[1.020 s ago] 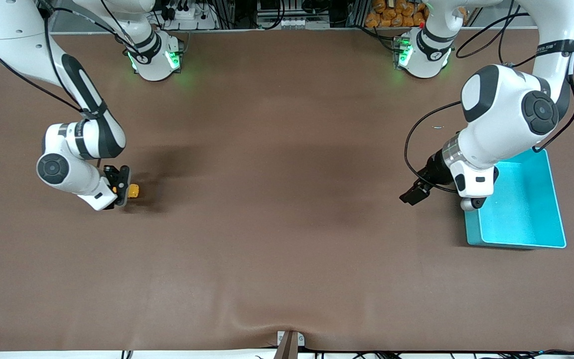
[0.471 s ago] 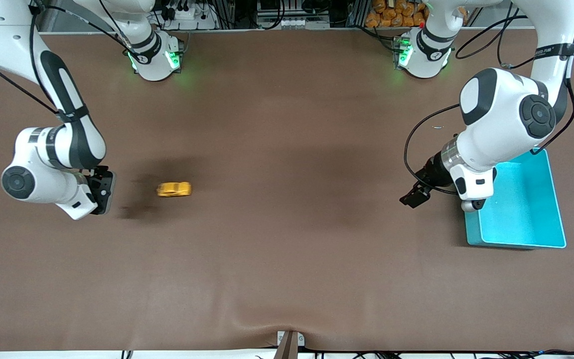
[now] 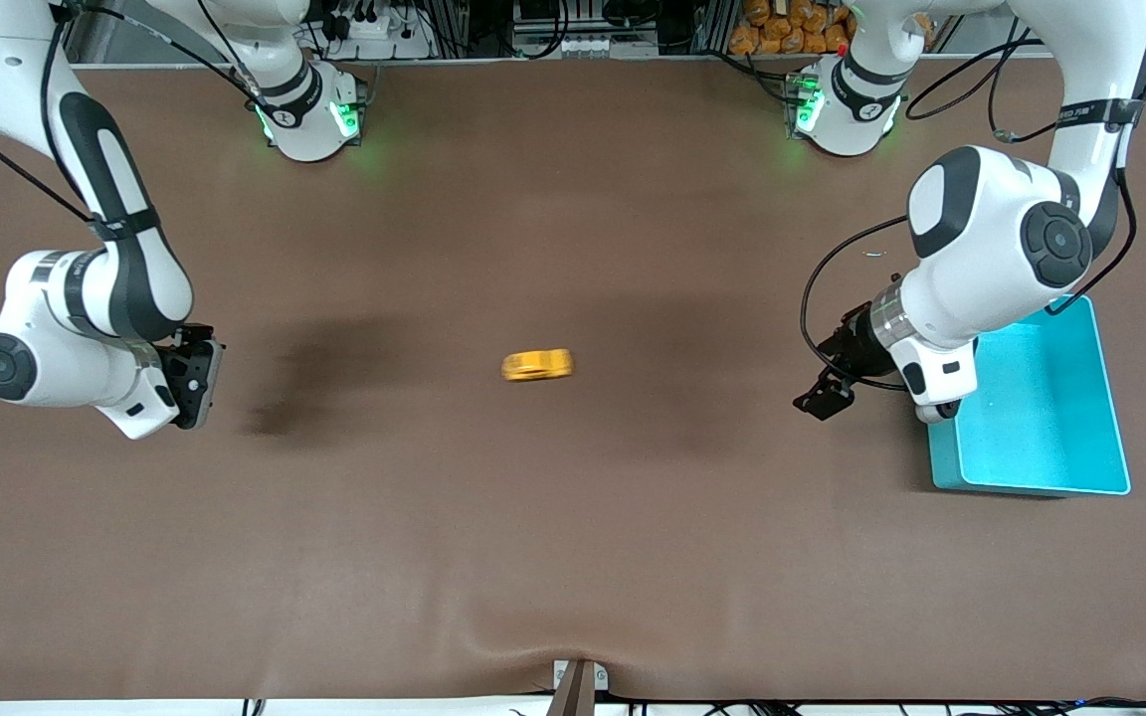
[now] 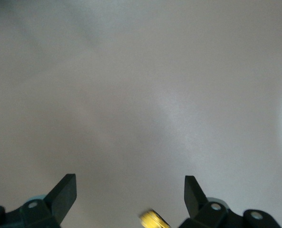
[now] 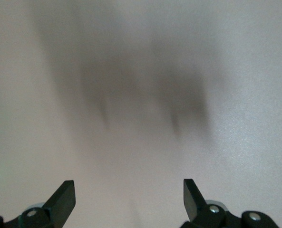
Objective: Wind and store yellow beetle car
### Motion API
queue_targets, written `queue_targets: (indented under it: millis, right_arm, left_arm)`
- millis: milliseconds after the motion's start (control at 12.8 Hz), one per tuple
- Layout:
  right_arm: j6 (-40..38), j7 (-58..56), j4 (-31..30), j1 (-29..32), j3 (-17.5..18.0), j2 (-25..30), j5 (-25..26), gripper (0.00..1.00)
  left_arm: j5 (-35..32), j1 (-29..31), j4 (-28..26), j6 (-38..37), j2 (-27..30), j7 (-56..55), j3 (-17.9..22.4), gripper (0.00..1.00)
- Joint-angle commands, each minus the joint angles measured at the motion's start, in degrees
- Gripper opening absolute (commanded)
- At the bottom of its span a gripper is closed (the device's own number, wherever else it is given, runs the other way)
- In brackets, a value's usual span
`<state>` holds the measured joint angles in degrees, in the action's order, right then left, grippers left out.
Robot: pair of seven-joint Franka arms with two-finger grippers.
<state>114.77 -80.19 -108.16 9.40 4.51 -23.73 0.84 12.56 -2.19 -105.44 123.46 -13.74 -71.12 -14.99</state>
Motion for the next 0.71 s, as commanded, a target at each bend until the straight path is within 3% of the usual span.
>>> queue_targets:
  millis: [0,235,471,627]
  right_arm:
    - [-1.6,-0.1,0.3,1.0,0.4,1.1,-1.6,1.0]
    - [-5.5,3.8,3.7,1.8,0.4,1.9,-2.0,1.0]
    - [-16.7,12.9,13.9,1.8,0.4,3.9,-2.0,1.0]
    - [-20.7,19.4,19.1,2.3,0.3,6.6,-2.0,1.0]
  left_arm:
    - [-0.2,-0.4,-1.9,0.8,0.5,-3.9,-0.1,1.0]
    - [-8.1,-1.3,-6.1,0.7,2.3,-16.0,-0.3,1.0]
    - [-8.8,-0.5,-10.2,0.5,5.3,-19.2,-0.2,1.0]
    - [-8.8,0.7,-16.2,1.4,8.6,-19.0,-0.2,1.0]
